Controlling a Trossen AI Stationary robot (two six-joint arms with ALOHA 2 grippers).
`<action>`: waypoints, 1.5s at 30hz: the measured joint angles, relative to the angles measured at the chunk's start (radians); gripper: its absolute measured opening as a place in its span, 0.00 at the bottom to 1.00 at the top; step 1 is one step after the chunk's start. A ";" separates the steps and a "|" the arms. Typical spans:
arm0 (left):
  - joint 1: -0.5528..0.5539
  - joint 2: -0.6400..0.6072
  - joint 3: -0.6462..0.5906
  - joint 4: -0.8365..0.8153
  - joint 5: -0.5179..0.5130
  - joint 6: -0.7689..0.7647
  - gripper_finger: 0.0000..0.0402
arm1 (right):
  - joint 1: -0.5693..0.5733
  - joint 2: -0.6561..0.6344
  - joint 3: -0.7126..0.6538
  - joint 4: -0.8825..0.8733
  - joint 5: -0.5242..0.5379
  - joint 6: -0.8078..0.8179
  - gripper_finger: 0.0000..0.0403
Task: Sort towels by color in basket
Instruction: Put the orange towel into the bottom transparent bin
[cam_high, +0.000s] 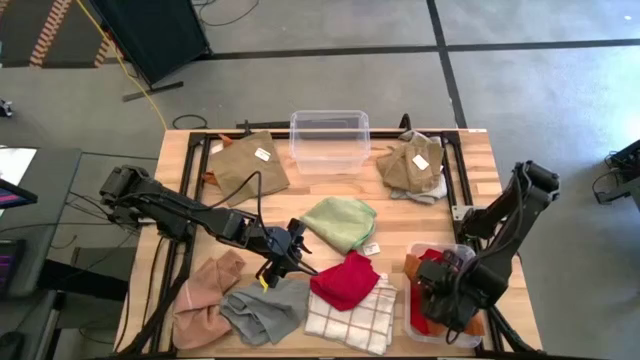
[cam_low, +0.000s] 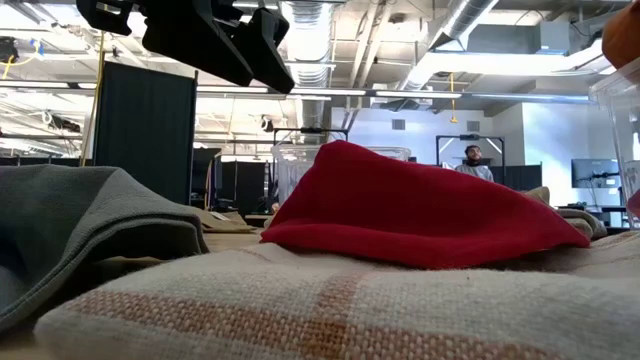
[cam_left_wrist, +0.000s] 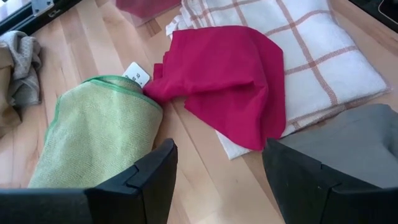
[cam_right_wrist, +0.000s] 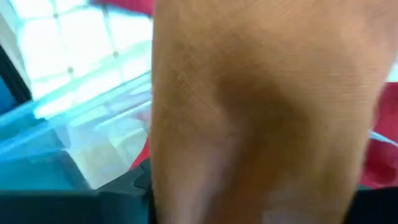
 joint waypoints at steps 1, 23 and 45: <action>0.000 0.000 0.000 0.003 0.000 0.000 0.56 | 0.000 -0.010 0.000 0.000 0.000 0.000 0.57; 0.000 0.000 0.000 0.011 0.000 0.009 0.56 | 0.028 -0.038 0.141 -0.179 0.006 -0.007 0.26; 0.000 0.031 0.000 0.015 0.007 0.003 0.56 | 0.029 0.268 0.140 -0.115 -0.079 -0.044 0.11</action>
